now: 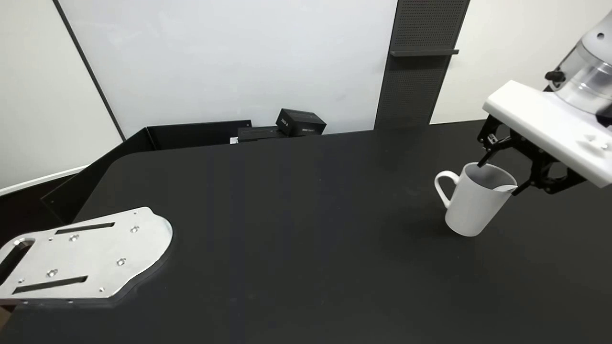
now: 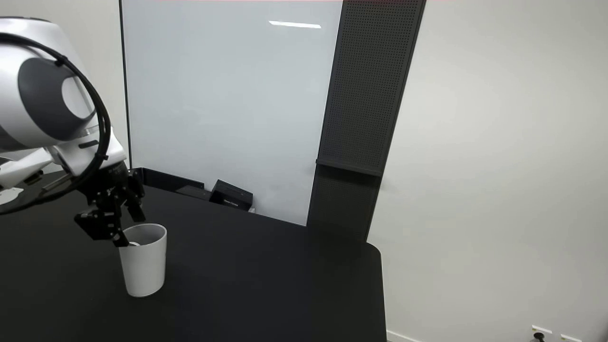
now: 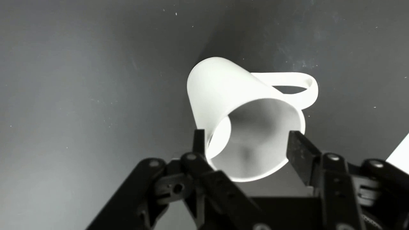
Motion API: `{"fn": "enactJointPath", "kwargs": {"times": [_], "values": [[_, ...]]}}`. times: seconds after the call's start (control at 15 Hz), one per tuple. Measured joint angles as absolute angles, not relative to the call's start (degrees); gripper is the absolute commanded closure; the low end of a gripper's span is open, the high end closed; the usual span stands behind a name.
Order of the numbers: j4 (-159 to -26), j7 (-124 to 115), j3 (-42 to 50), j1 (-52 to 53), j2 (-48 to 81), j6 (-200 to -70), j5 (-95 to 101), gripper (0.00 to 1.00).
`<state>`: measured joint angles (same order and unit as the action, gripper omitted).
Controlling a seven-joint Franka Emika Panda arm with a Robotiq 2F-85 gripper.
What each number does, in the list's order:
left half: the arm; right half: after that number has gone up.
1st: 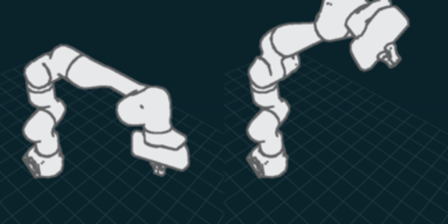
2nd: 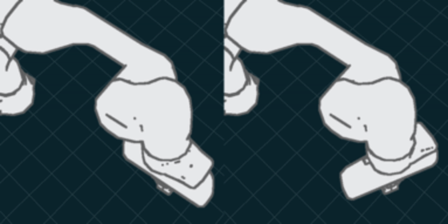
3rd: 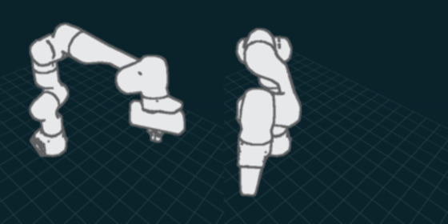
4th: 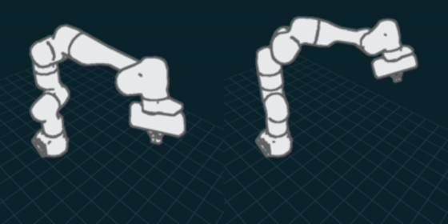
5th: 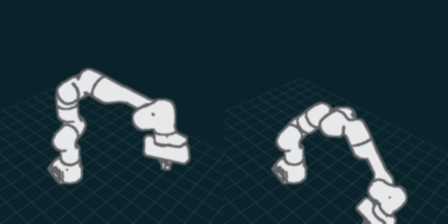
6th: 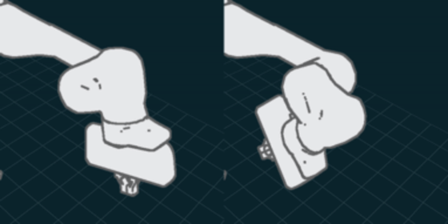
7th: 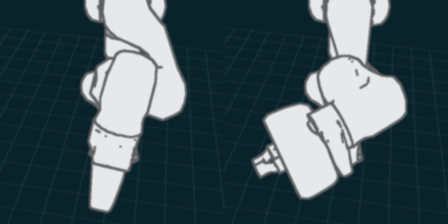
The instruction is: Put the spoon on the table
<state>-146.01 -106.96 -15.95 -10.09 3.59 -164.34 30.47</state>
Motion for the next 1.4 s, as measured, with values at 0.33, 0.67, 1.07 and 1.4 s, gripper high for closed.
{"fn": "enactJointPath", "kwargs": {"times": [0.33, 0.67, 1.07, 1.4], "values": [[-145.9, -107.0, -16.0, -10.0, 3.6, -164.3, 30.6, 0.97], [-145.9, -107.0, -16.0, -10.0, 3.6, -164.1, 30.6, 0.43], [-145.9, -106.7, -15.9, -10.2, 3.6, -163.6, 30.1, 0.03], [-145.9, -101.6, -15.9, -10.3, 4.2, -163.8, 25.6, 0.00]]}}
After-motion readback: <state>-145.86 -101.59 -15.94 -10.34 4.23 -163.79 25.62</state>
